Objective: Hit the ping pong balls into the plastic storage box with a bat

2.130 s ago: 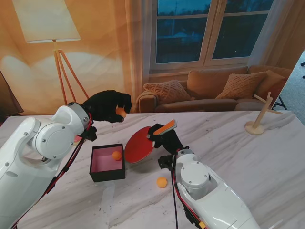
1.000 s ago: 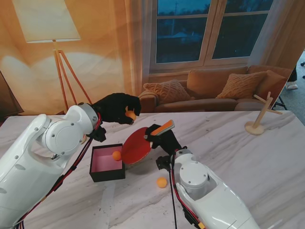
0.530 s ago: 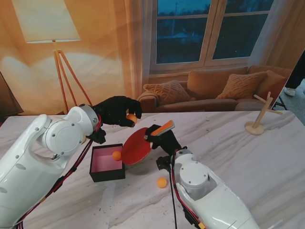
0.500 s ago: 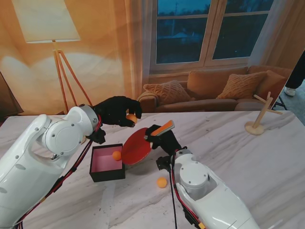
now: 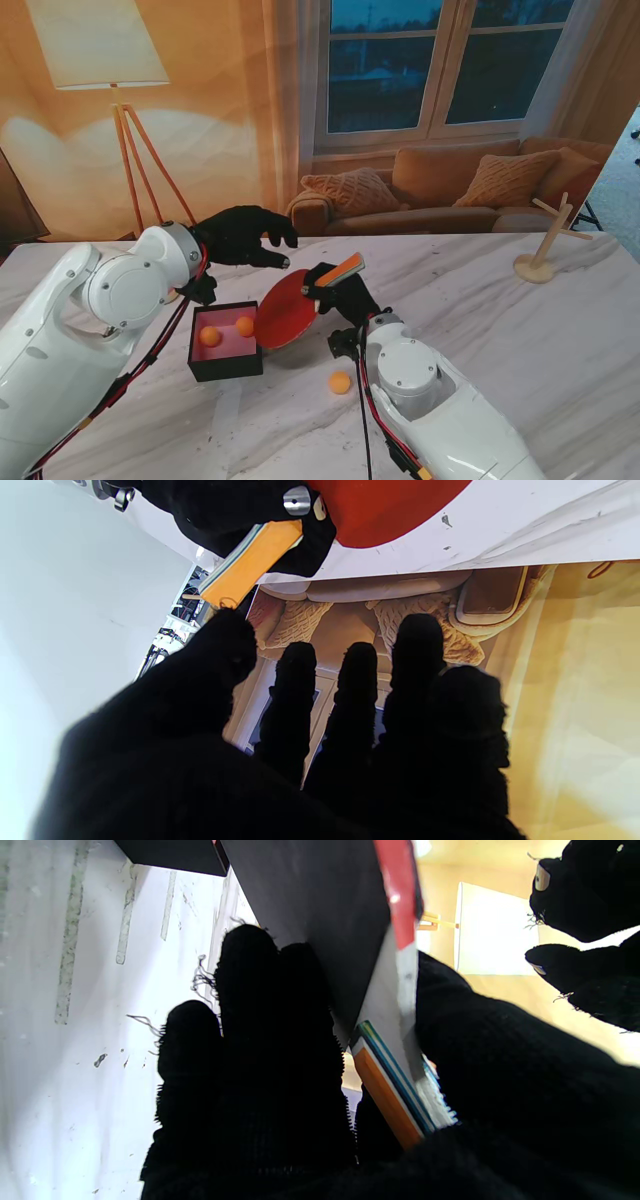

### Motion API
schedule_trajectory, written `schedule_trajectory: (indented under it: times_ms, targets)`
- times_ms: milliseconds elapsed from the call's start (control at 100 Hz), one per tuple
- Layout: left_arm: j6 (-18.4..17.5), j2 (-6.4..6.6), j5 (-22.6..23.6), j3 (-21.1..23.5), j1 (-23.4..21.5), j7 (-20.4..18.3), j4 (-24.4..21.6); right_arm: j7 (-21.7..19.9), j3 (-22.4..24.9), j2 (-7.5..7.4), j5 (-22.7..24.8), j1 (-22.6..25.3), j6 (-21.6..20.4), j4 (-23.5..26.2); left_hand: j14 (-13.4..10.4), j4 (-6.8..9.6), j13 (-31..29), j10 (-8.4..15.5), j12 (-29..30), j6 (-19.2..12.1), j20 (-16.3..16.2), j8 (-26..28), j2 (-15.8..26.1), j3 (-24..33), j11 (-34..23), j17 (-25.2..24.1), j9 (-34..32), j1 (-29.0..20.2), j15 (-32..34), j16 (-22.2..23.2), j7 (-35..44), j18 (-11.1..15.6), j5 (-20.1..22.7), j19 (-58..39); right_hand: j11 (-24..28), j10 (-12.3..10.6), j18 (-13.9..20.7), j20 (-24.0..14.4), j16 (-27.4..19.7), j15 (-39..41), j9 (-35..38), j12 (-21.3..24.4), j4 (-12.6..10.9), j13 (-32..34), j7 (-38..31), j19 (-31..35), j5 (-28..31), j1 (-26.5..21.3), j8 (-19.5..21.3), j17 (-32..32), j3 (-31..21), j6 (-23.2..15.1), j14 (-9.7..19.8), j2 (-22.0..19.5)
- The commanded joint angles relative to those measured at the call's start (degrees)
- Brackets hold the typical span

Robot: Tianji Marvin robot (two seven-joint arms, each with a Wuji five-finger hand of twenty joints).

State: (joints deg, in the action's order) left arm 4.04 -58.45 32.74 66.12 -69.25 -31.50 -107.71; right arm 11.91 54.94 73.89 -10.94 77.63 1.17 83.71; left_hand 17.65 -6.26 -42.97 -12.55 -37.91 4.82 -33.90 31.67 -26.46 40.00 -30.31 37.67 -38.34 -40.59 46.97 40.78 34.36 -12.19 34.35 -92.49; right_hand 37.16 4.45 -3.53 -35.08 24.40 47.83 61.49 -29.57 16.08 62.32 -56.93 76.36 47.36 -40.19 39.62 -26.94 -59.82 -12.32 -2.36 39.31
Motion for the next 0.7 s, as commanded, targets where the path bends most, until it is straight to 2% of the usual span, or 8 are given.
schedule_trajectory:
  times_ms: [0,120,200,300,390,690]
  targets:
    - [0.44,0.05,0.22,0.29,-0.26,-0.59,-0.22,-0.92,0.40,-0.21,0.66,0.09,0.13,-0.04,7.99,1.93,1.77,0.24,1.26,0.73,-1.71,-0.70,0.62,-1.38,0.93,-3.10,2.82,0.57,0.33,0.03,-0.51,5.08,1.16,0.01,1.39,-14.62,1.58,-0.50,0.36,-2.90,3.36,0.37,-2.29,-3.39,-7.73,-0.39,13.03,-8.31,4.91,0.47,-9.49,-1.81,6.11,-5.39]
    - [0.49,0.13,-0.17,0.12,-0.11,-0.99,0.32,-1.05,1.41,-0.65,2.07,0.59,0.06,0.35,7.55,1.30,3.88,0.26,1.15,0.79,-2.10,-0.07,0.38,-1.74,0.66,-6.32,2.41,-0.40,-0.51,0.39,-0.36,3.89,1.28,1.62,1.43,-14.41,1.52,-0.57,0.38,-2.82,3.29,0.34,-2.26,-3.48,-7.71,-0.37,13.03,-8.36,4.96,0.56,-9.57,-1.61,5.87,-5.35]
    - [0.34,0.16,-0.61,-0.29,0.03,-1.16,0.84,-1.00,2.41,-1.01,3.30,1.15,-0.21,0.83,6.61,0.90,7.00,0.48,1.16,0.98,-3.13,0.51,0.50,-2.17,0.86,-10.89,2.65,-1.01,-3.45,0.38,-0.45,2.08,1.30,5.26,1.49,-14.32,1.52,-0.62,0.34,-2.76,3.37,0.34,-2.25,-3.42,-7.69,-0.33,13.03,-8.37,4.98,0.55,-9.61,-1.55,5.85,-5.32]
    - [0.20,0.12,-1.00,-1.03,0.17,-0.94,1.59,-0.94,4.13,-1.51,4.64,2.22,-0.49,1.89,6.23,1.84,11.52,0.64,1.73,1.48,-4.14,0.13,1.55,-2.14,2.44,-17.11,4.22,-0.57,-8.21,-0.54,-1.69,0.17,0.76,10.95,1.47,-14.19,1.51,-0.66,0.32,-2.69,3.31,0.38,-2.24,-3.44,-7.67,-0.29,13.01,-8.38,5.00,0.61,-9.65,-1.44,5.76,-5.31]
    - [0.16,0.06,-1.37,-1.84,0.24,-0.68,2.25,-0.96,5.89,-2.03,6.13,3.29,-0.84,2.83,6.54,2.49,15.21,0.64,2.34,1.78,-2.87,-0.49,2.16,-2.38,3.66,-23.67,5.39,-0.29,-12.10,-1.72,-2.65,-2.12,0.31,18.78,1.52,-14.12,1.46,-0.72,0.28,-2.59,3.37,0.39,-2.23,-3.43,-7.62,-0.17,13.06,-8.39,5.00,0.64,-9.71,-1.20,5.65,-5.27]
    - [0.31,-0.11,-4.52,-6.09,1.61,-0.39,5.88,-1.98,12.71,-3.90,11.81,7.59,-2.14,5.70,5.95,2.50,17.09,0.30,3.41,2.15,-3.48,-1.20,2.69,-3.28,5.81,-25.82,8.03,-0.19,-14.01,-2.00,-4.63,-2.15,-1.19,20.49,1.53,-13.64,1.35,-0.82,0.12,-2.41,3.37,0.49,-2.19,-3.50,-7.51,0.08,13.08,-8.45,5.01,0.77,-9.87,-0.92,5.31,-5.15]
